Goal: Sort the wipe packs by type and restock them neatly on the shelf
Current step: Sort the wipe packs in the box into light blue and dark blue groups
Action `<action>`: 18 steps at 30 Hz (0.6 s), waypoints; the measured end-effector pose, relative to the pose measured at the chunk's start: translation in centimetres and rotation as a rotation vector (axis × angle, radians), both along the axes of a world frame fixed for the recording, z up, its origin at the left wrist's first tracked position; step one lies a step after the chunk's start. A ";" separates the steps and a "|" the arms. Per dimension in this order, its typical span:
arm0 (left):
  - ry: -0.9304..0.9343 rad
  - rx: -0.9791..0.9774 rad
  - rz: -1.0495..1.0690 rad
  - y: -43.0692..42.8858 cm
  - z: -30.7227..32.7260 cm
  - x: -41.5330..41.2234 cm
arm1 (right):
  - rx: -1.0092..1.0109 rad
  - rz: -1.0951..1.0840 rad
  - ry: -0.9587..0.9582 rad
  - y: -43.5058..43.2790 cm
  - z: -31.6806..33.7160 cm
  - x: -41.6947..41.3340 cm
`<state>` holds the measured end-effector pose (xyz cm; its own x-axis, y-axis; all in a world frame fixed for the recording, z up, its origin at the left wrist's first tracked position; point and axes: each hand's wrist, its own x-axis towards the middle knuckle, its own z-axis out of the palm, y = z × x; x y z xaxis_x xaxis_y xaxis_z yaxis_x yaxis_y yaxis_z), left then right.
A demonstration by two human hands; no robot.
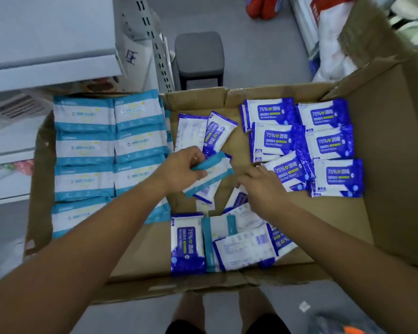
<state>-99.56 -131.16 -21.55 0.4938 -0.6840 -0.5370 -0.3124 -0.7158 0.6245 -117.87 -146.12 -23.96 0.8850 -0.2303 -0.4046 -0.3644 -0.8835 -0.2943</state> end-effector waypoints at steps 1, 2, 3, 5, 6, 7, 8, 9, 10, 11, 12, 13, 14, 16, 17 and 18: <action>0.009 -0.002 0.012 0.4 0.6 0.5 | -0.003 0.054 0.001 0.2 0.0 -0.4; 0.017 -0.004 0.035 0.9 1.0 0.9 | 0.009 0.085 0.012 0.5 0.0 -0.6; 0.024 -0.011 0.068 1.4 1.4 1.4 | 0.016 0.094 0.022 0.8 0.1 -0.7; 0.052 -0.058 0.158 2.3 2.0 2.1 | 0.018 0.036 0.004 1.3 0.2 -0.3; 0.078 -0.086 0.204 2.6 2.3 2.3 | 0.022 -0.002 -0.010 1.5 0.3 0.1; 0.103 -0.109 0.241 3.0 2.7 2.5 | 0.021 -0.012 -0.008 1.7 0.3 0.7; 0.119 -0.127 0.270 3.3 2.9 2.6 | 0.016 0.008 0.020 1.8 0.3 1.3; 0.130 -0.140 0.289 3.6 3.1 2.7 | 0.004 0.046 0.062 1.9 0.3 1.8; 0.135 -0.149 0.299 3.8 3.3 2.7 | -0.019 0.089 0.106 1.9 0.3 2.2; 0.132 -0.155 0.302 4.0 3.3 2.7 | -0.056 0.134 0.136 1.8 0.2 2.6; 0.126 -0.158 0.300 4.3 3.3 2.7 | -0.104 0.178 0.150 1.8 0.3 2.8; 0.121 -0.161 0.295 4.6 3.4 2.6 | -0.154 0.226 0.150 1.8 0.4 2.8; 0.121 -0.164 0.289 5.0 3.3 2.6 | -0.190 0.282 0.135 1.8 0.5 2.8; 0.127 -0.174 0.286 5.6 3.3 2.3 | -0.179 0.389 0.093 1.9 0.8 2.5; 0.132 -0.178 0.291 5.9 3.3 2.2 | -0.131 0.422 0.090 1.9 1.0 2.3; 0.141 -0.184 0.295 6.2 3.3 2.0 | -0.072 0.442 0.104 2.0 1.3 2.1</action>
